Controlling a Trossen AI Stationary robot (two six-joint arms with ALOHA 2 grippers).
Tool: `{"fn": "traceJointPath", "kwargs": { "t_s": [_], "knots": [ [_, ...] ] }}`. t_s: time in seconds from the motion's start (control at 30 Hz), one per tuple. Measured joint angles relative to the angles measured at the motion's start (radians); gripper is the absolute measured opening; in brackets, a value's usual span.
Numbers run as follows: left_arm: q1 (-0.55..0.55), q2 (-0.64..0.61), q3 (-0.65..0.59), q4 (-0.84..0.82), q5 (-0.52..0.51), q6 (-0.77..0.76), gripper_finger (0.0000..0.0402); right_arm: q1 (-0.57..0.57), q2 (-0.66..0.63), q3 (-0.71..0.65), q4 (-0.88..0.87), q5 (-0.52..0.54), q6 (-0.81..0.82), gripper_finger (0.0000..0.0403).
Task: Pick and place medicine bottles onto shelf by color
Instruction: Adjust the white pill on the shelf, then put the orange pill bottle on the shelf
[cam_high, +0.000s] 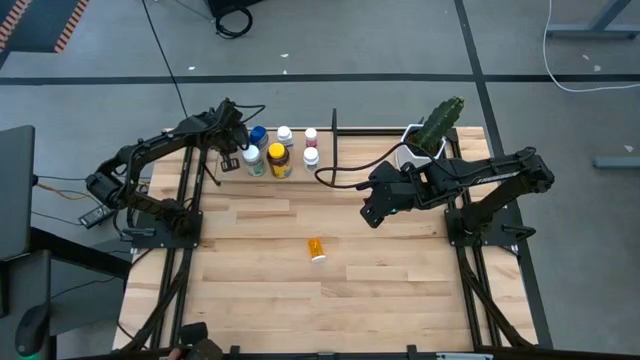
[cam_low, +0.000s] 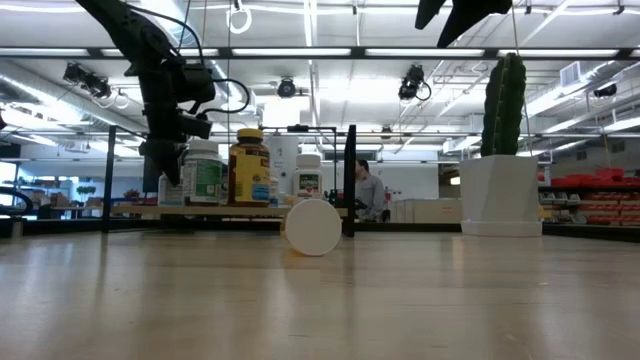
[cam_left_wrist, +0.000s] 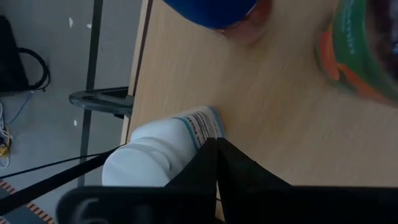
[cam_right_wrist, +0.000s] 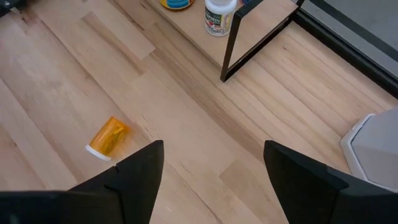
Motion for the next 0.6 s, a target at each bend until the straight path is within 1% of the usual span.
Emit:
{"fn": "traceJointPath", "kwargs": {
  "t_s": [0.1, 0.2, 0.33, 0.5, 0.6],
  "knots": [
    [-0.002, 0.000, 0.000, -0.001, -0.018, -0.001, 0.0010, 0.000, 0.000, 0.000, 0.000, 0.000, 0.000, 0.0282],
    [-0.014, 0.000, 0.019, -0.042, -0.060, -0.001, 0.0009, 0.000, 0.000, 0.000, 0.000, 0.000, 0.000, 0.0282],
    [-0.021, 0.000, 0.101, -0.132, -0.077, -0.010, 0.0003, 0.000, 0.000, 0.000, 0.000, 0.000, -0.003, 0.0282],
    [-0.023, -0.001, 0.227, -0.255, -0.070, -0.089, 0.0010, 0.000, 0.000, 0.000, 0.000, 0.003, -0.026, 0.0282],
    [-0.038, -0.001, 0.306, -0.349, -0.047, -0.148, 0.0005, 0.000, 0.000, 0.000, 0.000, 0.003, -0.045, 0.0282]
  ]
}}
